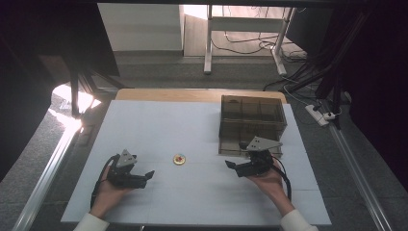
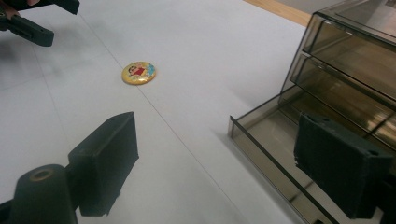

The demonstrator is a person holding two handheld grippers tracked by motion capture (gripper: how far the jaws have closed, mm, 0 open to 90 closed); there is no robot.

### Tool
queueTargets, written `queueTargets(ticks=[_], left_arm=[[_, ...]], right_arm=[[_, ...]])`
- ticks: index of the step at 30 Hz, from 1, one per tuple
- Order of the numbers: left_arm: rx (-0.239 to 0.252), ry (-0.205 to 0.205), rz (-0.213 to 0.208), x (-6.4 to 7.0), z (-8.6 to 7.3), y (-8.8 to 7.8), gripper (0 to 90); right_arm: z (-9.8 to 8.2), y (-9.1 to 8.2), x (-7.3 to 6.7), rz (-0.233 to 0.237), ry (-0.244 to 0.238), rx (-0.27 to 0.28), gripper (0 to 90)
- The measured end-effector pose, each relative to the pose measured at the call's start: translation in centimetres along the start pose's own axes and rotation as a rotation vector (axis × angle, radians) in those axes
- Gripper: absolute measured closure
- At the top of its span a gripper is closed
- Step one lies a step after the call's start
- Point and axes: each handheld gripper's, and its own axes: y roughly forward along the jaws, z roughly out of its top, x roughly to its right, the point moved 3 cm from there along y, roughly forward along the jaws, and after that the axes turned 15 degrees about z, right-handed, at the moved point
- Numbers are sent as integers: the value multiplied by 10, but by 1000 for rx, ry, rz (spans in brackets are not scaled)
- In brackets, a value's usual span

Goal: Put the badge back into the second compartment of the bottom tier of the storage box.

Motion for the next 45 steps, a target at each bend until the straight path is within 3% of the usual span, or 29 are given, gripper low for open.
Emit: queueTargets(ticks=[45], left_arm=[[-9,17,2,5,0,2,90]], right_arm=[[39,50,-13,82,-51,-34,143]])
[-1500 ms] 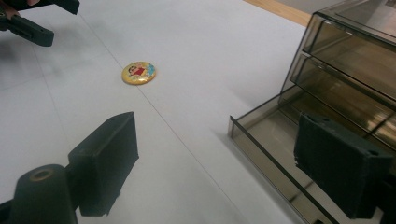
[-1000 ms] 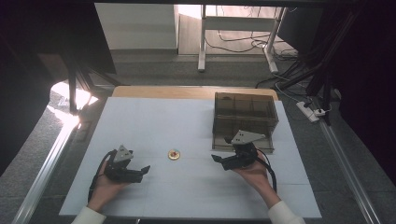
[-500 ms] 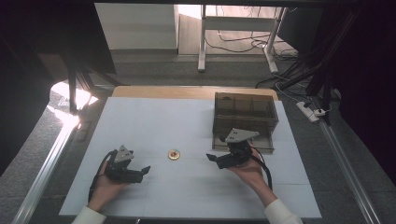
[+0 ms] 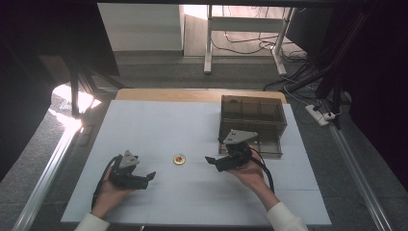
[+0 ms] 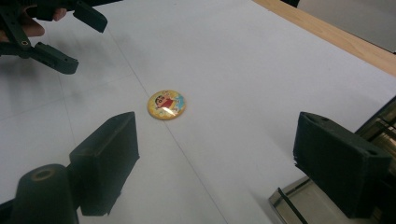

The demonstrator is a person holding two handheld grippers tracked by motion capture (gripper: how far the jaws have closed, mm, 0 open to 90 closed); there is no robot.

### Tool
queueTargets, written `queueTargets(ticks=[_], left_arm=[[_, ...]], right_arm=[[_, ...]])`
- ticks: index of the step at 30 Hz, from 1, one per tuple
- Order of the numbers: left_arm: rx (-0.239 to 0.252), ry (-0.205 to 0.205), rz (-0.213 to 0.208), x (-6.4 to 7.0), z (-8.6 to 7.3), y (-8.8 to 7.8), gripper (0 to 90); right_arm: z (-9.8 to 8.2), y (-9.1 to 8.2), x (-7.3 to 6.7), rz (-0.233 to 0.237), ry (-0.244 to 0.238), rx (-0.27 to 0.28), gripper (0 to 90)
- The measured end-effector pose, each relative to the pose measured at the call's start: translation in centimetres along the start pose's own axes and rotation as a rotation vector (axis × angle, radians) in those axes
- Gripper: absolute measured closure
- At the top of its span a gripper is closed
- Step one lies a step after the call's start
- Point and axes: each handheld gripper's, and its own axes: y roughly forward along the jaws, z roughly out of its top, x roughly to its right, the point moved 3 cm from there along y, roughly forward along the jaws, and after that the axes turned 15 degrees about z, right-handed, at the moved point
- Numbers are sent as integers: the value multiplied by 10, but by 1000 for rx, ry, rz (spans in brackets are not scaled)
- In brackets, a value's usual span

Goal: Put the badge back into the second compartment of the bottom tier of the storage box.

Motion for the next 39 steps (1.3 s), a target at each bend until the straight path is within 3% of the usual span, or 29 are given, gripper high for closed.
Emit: queueTargets(ticks=[39], left_arm=[[-1,2,6,-1,0,1,90]], right_arm=[[27,56,-10,96,-29,-57,142]])
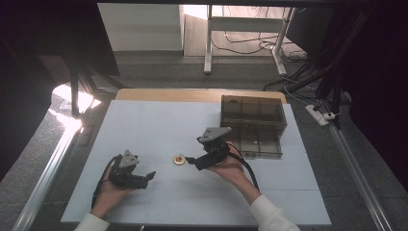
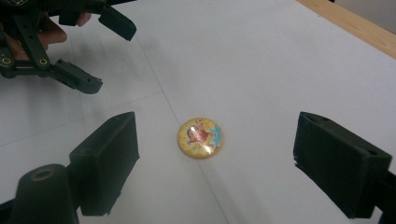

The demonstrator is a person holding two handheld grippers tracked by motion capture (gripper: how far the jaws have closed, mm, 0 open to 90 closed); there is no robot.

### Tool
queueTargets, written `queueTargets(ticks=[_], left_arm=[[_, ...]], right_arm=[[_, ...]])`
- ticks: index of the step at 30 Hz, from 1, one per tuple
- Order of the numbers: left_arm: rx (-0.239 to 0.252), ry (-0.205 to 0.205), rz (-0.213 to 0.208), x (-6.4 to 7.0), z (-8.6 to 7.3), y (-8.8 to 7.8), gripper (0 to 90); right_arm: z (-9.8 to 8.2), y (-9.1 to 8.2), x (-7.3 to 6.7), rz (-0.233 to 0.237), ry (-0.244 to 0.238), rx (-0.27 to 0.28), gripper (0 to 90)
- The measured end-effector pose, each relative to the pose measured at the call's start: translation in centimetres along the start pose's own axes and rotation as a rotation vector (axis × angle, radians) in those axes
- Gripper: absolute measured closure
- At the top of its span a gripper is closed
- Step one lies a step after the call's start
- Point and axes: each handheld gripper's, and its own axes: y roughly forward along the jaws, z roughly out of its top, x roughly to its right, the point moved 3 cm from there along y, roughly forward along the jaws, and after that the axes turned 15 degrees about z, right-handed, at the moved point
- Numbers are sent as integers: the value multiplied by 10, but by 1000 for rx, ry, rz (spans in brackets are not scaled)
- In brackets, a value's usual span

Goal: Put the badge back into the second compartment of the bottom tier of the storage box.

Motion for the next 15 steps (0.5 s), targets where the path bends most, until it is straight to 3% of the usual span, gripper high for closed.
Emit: queueTargets(ticks=[15], left_arm=[[0,0,-2,0,0,0,90]], right_arm=[[2,19,2,26,6,-30,133]])
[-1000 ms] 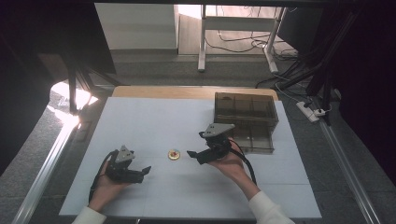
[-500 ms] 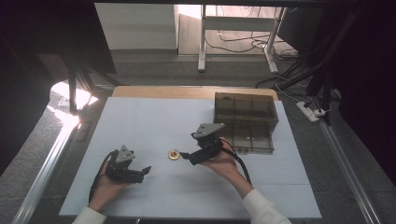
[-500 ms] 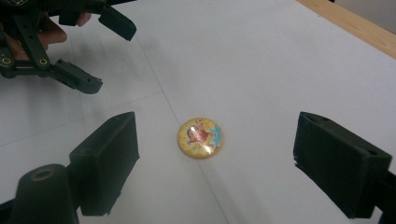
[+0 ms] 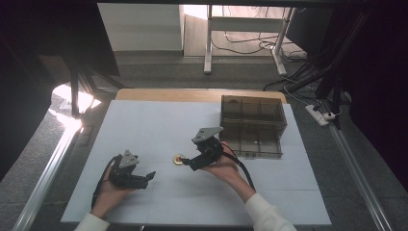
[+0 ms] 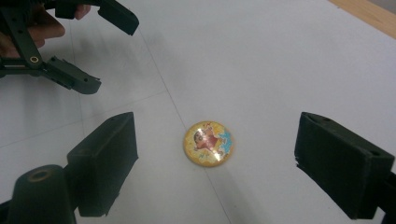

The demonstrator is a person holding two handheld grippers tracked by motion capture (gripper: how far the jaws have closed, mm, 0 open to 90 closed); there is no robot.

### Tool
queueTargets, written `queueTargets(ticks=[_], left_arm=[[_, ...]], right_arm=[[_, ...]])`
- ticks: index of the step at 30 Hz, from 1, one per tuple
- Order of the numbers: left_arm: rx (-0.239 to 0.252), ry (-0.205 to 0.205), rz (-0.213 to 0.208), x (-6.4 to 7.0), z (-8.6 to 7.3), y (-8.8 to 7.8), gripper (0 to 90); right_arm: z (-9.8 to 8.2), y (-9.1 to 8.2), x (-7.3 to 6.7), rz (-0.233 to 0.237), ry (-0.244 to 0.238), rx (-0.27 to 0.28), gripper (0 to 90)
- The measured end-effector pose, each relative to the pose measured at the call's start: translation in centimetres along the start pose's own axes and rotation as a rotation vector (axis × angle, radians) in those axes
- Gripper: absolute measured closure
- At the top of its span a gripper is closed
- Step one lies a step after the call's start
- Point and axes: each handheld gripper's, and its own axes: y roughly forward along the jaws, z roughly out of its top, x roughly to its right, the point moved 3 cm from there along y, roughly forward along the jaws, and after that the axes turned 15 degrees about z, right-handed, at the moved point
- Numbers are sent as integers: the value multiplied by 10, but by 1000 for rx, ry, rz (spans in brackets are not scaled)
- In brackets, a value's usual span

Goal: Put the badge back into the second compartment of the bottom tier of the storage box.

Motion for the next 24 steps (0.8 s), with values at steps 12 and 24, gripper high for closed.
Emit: queueTargets(ticks=[12,24], left_arm=[[-1,-2,-7,1,0,0,90],[6,-6,-18,0,0,-1,90]], right_arm=[[-5,13,4,7,25,-41,130],[-1,36,14,14,59,-106,151]])
